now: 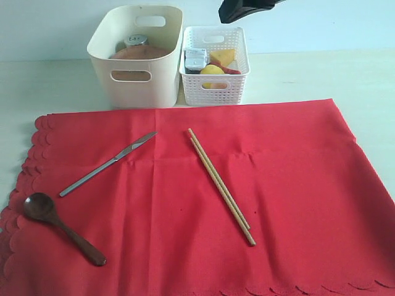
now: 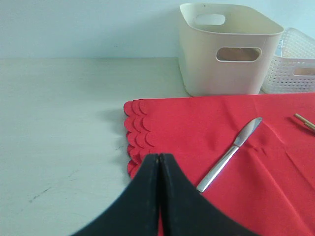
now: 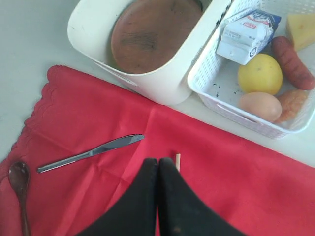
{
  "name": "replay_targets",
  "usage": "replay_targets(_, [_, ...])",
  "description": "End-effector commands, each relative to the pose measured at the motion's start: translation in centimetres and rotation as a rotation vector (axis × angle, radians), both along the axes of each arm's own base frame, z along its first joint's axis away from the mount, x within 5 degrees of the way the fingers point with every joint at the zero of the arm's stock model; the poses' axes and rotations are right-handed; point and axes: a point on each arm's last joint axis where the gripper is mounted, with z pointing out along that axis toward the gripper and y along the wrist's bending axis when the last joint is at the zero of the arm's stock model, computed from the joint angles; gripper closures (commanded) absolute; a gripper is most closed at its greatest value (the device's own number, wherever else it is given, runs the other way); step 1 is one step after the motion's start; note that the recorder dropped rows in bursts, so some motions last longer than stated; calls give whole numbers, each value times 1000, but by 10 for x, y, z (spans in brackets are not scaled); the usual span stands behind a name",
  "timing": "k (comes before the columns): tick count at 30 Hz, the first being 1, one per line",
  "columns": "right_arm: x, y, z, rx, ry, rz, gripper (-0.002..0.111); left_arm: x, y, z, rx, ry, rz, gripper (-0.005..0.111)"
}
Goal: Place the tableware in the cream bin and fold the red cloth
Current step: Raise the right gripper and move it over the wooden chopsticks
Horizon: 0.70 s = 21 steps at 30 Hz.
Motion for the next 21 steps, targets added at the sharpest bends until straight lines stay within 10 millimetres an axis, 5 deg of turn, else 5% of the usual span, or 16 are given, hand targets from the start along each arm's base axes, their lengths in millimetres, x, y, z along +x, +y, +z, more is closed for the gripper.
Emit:
replay_targets(1, [-16,-7,13,-2,-55,6,108,0,0,2,-4,-18,-7,105])
replay_targets(8, [-45,-17,30,-5,-103,36,108,0,0,2,-4,-18,-7,105])
replay_targets(21, [-79,-31,-15,-63,-53,59,108,0,0,2,-4,-18,-7,105])
